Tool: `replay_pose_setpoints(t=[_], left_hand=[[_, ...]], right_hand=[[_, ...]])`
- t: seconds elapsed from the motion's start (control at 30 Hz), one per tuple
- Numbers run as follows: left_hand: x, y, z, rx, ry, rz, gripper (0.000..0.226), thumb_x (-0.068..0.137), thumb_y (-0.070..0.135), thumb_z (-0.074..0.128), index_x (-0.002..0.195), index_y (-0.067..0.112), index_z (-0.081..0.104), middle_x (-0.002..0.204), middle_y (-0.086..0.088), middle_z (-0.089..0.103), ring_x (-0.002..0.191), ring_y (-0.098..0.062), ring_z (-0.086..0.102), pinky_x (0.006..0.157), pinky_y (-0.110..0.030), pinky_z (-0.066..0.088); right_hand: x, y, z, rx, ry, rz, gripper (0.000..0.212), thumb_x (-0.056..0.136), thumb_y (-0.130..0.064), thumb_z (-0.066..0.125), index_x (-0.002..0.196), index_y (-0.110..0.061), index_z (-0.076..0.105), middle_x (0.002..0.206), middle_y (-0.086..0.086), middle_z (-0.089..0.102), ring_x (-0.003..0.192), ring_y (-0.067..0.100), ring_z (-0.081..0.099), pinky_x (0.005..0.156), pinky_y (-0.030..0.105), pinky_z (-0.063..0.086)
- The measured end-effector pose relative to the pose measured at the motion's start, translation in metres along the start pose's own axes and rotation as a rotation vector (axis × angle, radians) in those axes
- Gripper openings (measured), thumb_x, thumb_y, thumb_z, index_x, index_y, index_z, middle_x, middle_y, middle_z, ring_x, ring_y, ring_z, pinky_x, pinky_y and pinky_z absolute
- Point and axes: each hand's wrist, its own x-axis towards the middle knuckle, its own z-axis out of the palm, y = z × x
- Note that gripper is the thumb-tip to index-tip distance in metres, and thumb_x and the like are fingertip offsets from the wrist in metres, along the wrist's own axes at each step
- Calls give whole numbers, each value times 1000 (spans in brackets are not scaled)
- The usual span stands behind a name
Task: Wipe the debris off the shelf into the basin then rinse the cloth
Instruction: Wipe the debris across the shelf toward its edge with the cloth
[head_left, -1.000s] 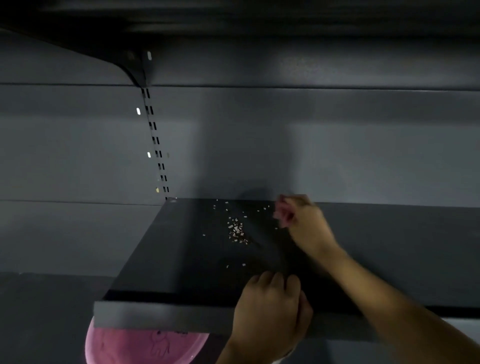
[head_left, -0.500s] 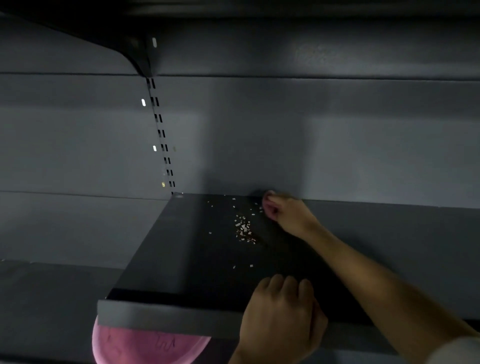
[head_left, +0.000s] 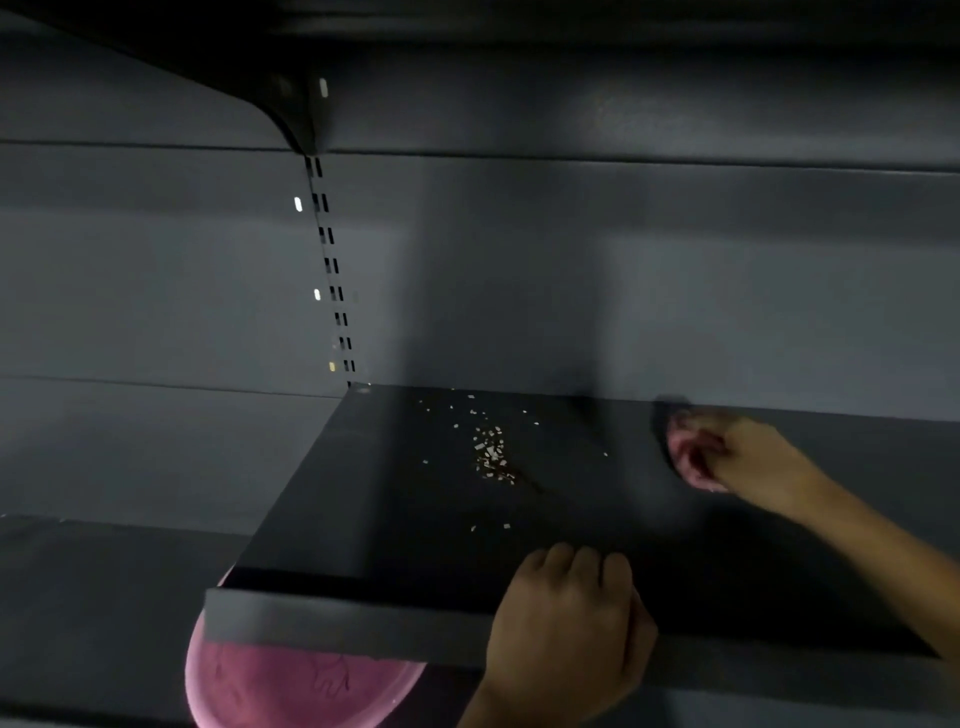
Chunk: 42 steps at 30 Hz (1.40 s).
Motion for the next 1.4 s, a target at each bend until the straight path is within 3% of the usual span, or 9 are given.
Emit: replay_pose_setpoints(t=[0.13, 0.23, 0.33, 0.53, 0.7, 0.97, 1.13, 1.27, 1.4], left_hand=[[0, 0, 1, 10, 8, 6, 17, 73, 30, 52, 61, 19, 49, 55, -1, 49, 50, -20, 46, 47, -26, 38], [-1, 1, -1, 4, -1, 3, 17, 74, 30, 51, 61, 19, 48, 56, -1, 50, 50, -21, 47, 47, -26, 39], [-2, 1, -4, -23, -35, 4, 17, 75, 30, 50, 62, 19, 52, 57, 0, 53, 51, -18, 49, 47, -24, 42], [-9, -9, -23, -97, -3, 4, 17, 80, 25, 52, 66, 15, 52, 63, -1, 55, 57, -17, 48, 53, -26, 38], [-44, -32, -33, -30, 50, 81, 13, 79, 18, 54, 74, 9, 62, 74, -8, 57, 63, -26, 49, 58, -31, 38], [-55, -30, -23, -223, 286, -75, 6, 74, 9, 53, 72, 4, 54, 79, -14, 55, 78, -28, 50, 85, -38, 44], [-54, -27, -29, -171, 214, -125, 14, 78, 12, 51, 68, 2, 54, 75, -11, 52, 69, -23, 43, 62, -34, 40], [-55, -26, -35, -193, 190, -163, 13, 81, 12, 49, 71, 5, 54, 78, -7, 52, 70, -20, 43, 64, -32, 40], [-64, -27, -40, -191, 199, -93, 16, 83, 9, 51, 69, 2, 56, 79, -12, 56, 69, -26, 46, 60, -36, 41]], right_hand=[[-9, 9, 19, -159, -35, 13, 44, 88, -2, 49, 129, -16, 52, 146, 5, 42, 124, 18, 51, 105, 20, 32], [-11, -32, 50, -136, 15, -232, 38, 81, 7, 51, 115, -6, 62, 133, 10, 55, 116, 23, 57, 91, 6, 33], [-5, -85, 89, -41, -100, -432, 27, 83, 6, 49, 102, -4, 65, 114, 10, 64, 104, 21, 62, 92, 17, 41], [-5, -120, 89, 446, -235, -299, 28, 88, -4, 52, 98, -24, 69, 80, -8, 73, 70, -2, 68, 57, 9, 51], [-40, -73, 46, 373, -299, -472, 47, 82, -4, 62, 97, -49, 65, 108, -23, 67, 99, -2, 65, 84, 14, 51], [-45, -94, 93, 288, -522, -725, 42, 80, 7, 61, 114, -17, 65, 120, -16, 62, 112, -5, 57, 95, 10, 43], [1, -130, 124, 94, -321, -869, 39, 81, 11, 50, 110, -8, 67, 122, 4, 65, 114, 8, 58, 98, 3, 33], [21, -144, 116, 210, -181, -789, 39, 79, 11, 53, 106, -12, 69, 117, -3, 66, 110, 3, 59, 101, 18, 42], [-11, -149, 116, 188, -542, -948, 36, 78, 6, 56, 107, -13, 69, 118, 0, 67, 111, -2, 58, 98, 14, 43]])
